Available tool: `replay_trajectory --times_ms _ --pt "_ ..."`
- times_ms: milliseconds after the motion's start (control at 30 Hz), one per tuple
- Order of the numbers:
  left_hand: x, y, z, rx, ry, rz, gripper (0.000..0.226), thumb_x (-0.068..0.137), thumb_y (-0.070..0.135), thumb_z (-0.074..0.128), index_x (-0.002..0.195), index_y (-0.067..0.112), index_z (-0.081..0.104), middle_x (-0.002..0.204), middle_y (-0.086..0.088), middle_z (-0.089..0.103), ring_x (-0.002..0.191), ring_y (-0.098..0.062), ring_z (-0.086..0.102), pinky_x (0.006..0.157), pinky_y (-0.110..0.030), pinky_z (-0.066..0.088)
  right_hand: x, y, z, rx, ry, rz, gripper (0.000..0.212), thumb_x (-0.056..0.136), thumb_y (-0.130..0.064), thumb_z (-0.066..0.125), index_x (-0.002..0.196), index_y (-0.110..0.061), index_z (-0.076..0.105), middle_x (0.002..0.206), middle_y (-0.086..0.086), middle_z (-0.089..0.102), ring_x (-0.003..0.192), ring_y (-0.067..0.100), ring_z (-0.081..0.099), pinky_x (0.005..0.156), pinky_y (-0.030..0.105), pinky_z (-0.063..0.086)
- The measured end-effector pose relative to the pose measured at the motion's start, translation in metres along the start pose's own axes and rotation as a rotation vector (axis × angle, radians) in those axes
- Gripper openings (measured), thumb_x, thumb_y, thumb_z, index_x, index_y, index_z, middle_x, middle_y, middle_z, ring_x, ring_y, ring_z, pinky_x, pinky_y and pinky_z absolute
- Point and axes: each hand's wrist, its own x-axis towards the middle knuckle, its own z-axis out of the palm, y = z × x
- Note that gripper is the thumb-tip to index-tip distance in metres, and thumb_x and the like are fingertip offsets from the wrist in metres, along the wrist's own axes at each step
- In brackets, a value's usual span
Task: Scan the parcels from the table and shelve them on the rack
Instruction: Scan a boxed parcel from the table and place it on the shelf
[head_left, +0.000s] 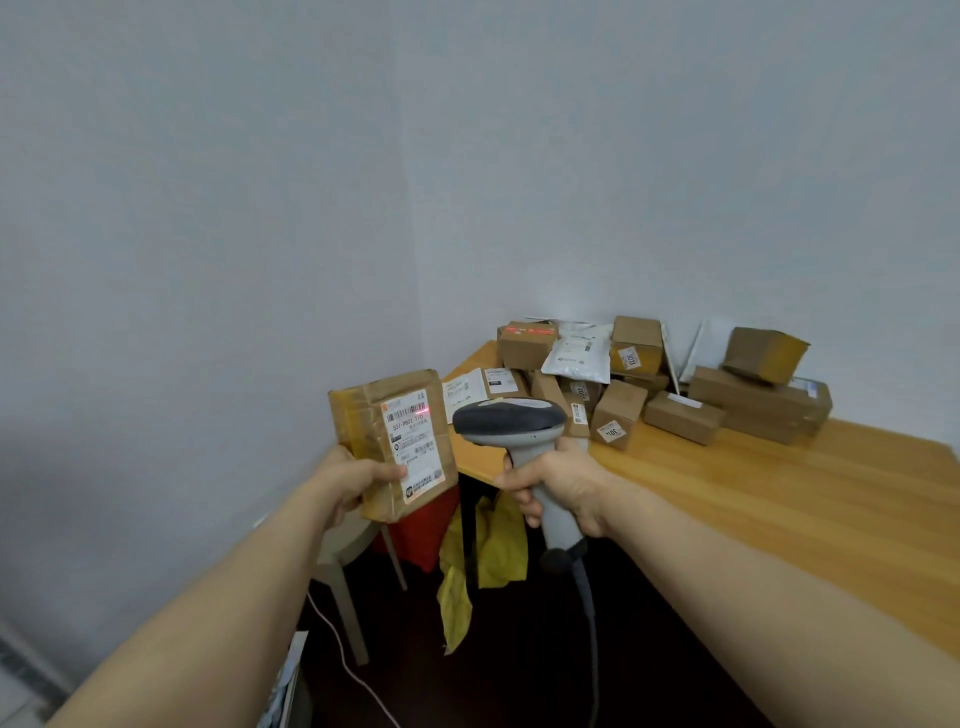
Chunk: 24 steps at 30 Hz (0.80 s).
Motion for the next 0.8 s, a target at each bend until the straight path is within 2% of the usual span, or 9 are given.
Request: replay_trajectory --times_ms 67,200,367,633,733,800 --pt "-0.005 0.0 0.004 0.002 0.015 -0.009 0.049 0.073 -0.003 0.077 0.117 0.004 0.057 0.114 -0.013 0.067 0.096 -0.029 0.064 0.076 -0.039 0.051 -0.005 -0.001 -0.004 -0.001 0.001 -0.002 0.024 0.079 0.002 0.069 0.065 -0.008 0.053 0.048 0.006 0.047 0.038 0.015 0.038 0.045 0.025 0.039" --pt "-0.015 0.003 0.01 0.008 0.028 -0.01 0.038 0.073 -0.003 0.077 0.105 0.008 0.059 0.11 -0.011 0.068 0.084 -0.024 0.063 0.07 -0.036 0.05 -0.014 -0.004 -0.009 -0.019 -0.013 0.0 0.024 0.079 0.002 0.069 0.065 -0.009 0.053 0.048 0.006 0.048 0.037 0.015 0.038 0.044 0.024 0.039" --pt "-0.021 0.008 0.014 0.016 0.051 -0.004 0.037 0.073 -0.001 0.078 0.101 0.011 0.058 0.109 -0.01 0.068 0.081 -0.022 0.063 0.069 -0.036 0.051 -0.024 -0.006 -0.015 -0.043 -0.007 -0.001 0.023 0.08 0.003 0.069 0.066 -0.007 0.053 0.049 0.007 0.047 0.037 0.015 0.038 0.044 0.024 0.039" --pt "-0.029 0.01 0.017 0.036 0.101 -0.014 0.049 0.072 0.001 0.079 0.116 0.004 0.057 0.112 -0.012 0.067 0.09 -0.026 0.062 0.076 -0.038 0.051 -0.03 -0.012 -0.027 -0.065 0.012 -0.019 0.025 0.081 0.004 0.066 0.063 -0.006 0.052 0.049 0.008 0.045 0.037 0.015 0.037 0.044 0.023 0.038" --pt "-0.03 0.011 0.019 0.046 0.121 -0.015 0.052 0.071 0.003 0.08 0.117 0.004 0.056 0.113 -0.012 0.067 0.093 -0.027 0.062 0.083 -0.041 0.051 -0.03 -0.011 -0.028 -0.063 0.011 -0.008 0.025 0.081 0.003 0.067 0.062 -0.007 0.053 0.049 0.007 0.045 0.037 0.015 0.037 0.044 0.024 0.038" --pt "-0.03 0.011 0.019 0.052 0.129 -0.012 0.051 0.071 0.003 0.08 0.116 0.005 0.057 0.112 -0.012 0.067 0.09 -0.027 0.063 0.081 -0.041 0.052 -0.029 -0.012 -0.029 -0.053 0.001 -0.013 0.026 0.081 0.002 0.067 0.061 -0.007 0.053 0.049 0.007 0.045 0.037 0.014 0.037 0.044 0.024 0.038"
